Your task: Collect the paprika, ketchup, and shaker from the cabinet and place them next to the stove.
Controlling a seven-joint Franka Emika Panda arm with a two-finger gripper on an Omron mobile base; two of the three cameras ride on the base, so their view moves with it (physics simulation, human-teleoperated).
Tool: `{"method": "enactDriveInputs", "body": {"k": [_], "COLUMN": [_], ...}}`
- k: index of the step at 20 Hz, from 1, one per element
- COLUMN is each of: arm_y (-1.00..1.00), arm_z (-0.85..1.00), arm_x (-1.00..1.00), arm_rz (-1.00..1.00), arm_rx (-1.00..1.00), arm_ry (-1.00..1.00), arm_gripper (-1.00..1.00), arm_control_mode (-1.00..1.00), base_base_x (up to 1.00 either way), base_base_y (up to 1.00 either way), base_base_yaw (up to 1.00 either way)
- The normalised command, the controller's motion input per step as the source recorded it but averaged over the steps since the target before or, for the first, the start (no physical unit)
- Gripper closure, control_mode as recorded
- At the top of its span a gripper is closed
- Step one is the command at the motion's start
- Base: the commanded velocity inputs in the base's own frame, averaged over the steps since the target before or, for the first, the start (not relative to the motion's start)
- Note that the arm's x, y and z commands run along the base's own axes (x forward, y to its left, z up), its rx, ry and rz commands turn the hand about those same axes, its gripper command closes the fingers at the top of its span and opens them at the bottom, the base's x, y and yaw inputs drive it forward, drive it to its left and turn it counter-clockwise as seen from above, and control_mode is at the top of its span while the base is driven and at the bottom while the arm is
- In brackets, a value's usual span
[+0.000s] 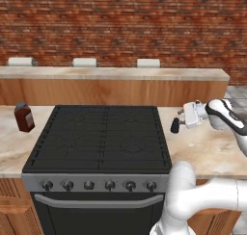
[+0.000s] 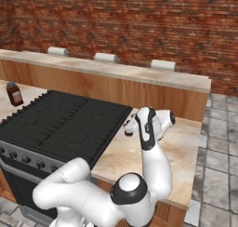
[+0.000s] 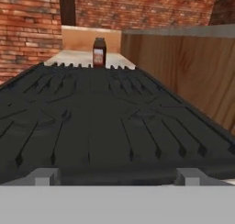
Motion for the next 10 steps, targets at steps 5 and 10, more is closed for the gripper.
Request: {"method": "enactDriveInputs", "body": {"k": [5, 10], "arm_y": [0.19, 0.43], "arm_z": [0.77, 0.72], "arm_x": [-0.48, -0.76], "arm_rz": [-0.01, -0.1], "arm_rx": [0.0, 0.0], "arm_ry": [-0.01, 0.0], "arm_gripper": [-1.0, -1.0], "arm_control_mode": [-1.0, -1.0], "base_base_x": [0.0, 0.0], "base_base_y": [0.0, 0.0], "base_base_yaw": [0.0, 0.0]}}
